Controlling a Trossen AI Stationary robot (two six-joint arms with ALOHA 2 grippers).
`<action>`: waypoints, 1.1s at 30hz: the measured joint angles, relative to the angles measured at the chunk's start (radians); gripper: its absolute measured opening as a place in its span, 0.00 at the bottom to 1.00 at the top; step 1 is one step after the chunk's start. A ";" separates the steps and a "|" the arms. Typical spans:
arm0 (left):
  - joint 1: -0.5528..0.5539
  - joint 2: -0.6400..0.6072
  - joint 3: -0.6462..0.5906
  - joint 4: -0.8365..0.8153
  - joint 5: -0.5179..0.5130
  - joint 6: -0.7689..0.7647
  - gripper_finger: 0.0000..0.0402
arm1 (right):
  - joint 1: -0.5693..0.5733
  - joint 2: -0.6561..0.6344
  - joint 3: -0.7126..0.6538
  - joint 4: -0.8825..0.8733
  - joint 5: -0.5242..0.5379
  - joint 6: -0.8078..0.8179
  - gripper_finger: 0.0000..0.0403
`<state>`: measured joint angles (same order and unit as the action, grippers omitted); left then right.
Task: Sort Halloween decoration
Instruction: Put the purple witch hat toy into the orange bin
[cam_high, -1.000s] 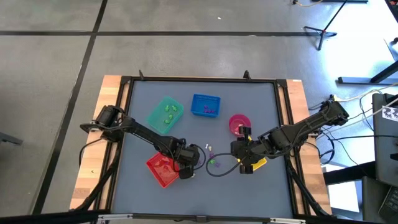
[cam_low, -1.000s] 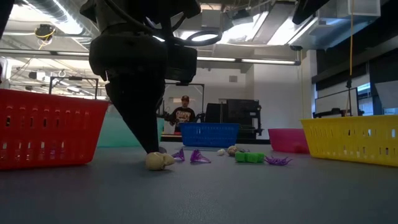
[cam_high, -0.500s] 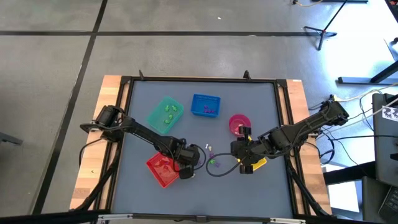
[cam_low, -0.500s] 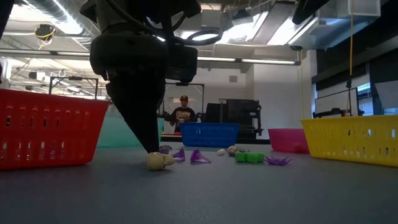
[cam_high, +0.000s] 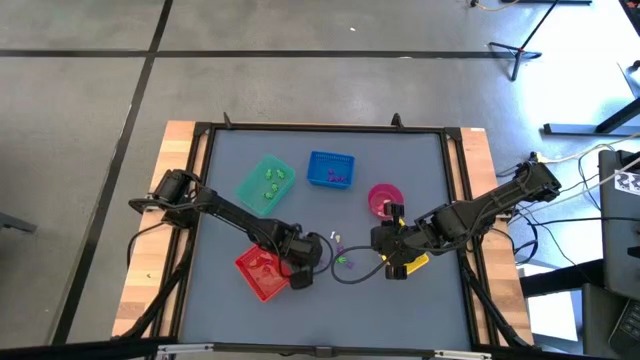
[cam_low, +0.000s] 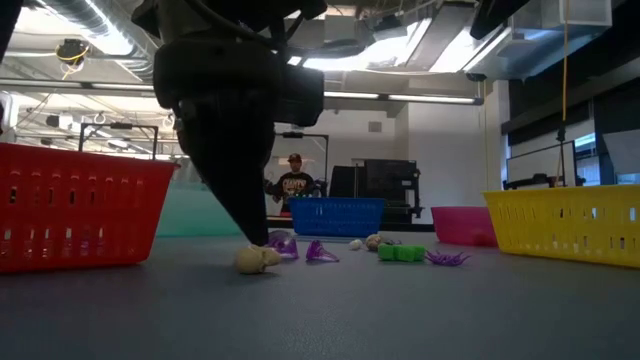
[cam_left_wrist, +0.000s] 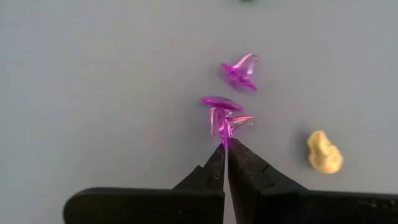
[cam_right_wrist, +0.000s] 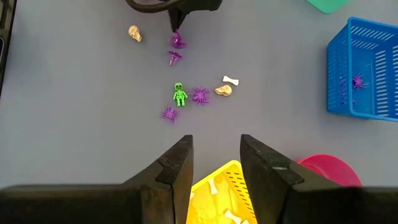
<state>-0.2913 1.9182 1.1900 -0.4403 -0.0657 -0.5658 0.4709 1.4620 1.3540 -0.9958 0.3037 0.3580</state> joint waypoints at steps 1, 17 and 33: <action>0.000 0.000 0.000 0.009 0.009 0.004 0.00 | 0.000 0.000 0.000 0.000 0.000 0.000 0.33; 0.000 -0.141 0.000 0.044 0.107 0.109 0.00 | 0.000 0.000 0.000 0.002 0.000 0.000 0.33; -0.082 -0.286 0.000 -0.413 0.232 0.019 0.00 | 0.000 0.000 0.000 0.003 0.000 0.000 0.33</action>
<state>-0.3731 1.6318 1.1904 -0.8534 0.1662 -0.5471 0.4711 1.4620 1.3544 -0.9929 0.3038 0.3580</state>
